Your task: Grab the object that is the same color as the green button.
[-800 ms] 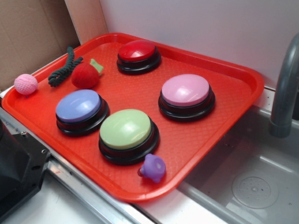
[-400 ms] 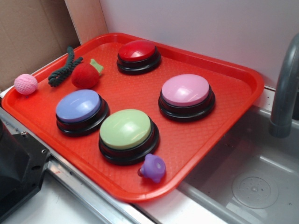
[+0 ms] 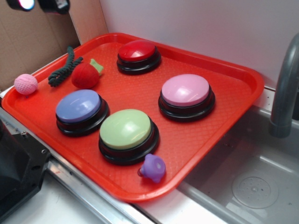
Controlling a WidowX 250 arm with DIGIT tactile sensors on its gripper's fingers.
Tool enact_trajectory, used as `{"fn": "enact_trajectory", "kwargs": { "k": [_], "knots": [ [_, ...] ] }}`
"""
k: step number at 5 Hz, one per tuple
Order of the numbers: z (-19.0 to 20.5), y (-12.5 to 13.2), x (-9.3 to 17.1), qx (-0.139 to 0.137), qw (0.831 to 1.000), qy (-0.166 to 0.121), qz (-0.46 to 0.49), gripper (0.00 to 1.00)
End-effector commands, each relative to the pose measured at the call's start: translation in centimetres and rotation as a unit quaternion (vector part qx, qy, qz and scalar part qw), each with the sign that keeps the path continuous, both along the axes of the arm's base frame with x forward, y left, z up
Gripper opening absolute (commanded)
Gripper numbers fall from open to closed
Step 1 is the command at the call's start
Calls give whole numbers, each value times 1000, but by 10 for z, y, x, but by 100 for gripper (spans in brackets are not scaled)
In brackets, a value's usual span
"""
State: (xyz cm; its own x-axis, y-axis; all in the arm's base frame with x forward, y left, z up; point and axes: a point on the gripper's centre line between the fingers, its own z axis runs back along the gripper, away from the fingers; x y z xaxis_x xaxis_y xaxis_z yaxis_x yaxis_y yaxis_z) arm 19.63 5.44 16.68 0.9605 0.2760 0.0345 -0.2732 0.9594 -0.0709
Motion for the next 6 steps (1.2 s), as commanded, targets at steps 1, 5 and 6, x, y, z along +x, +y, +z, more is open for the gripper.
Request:
{"fn": "enact_trajectory", "kwargs": {
  "k": [1,5,6],
  "knots": [
    [-41,59,43,55,997,-44,18,100],
    [-126,98,11,63,996,-4,61,100],
    [-143,87,9,67,996,20,49,100]
  ]
}}
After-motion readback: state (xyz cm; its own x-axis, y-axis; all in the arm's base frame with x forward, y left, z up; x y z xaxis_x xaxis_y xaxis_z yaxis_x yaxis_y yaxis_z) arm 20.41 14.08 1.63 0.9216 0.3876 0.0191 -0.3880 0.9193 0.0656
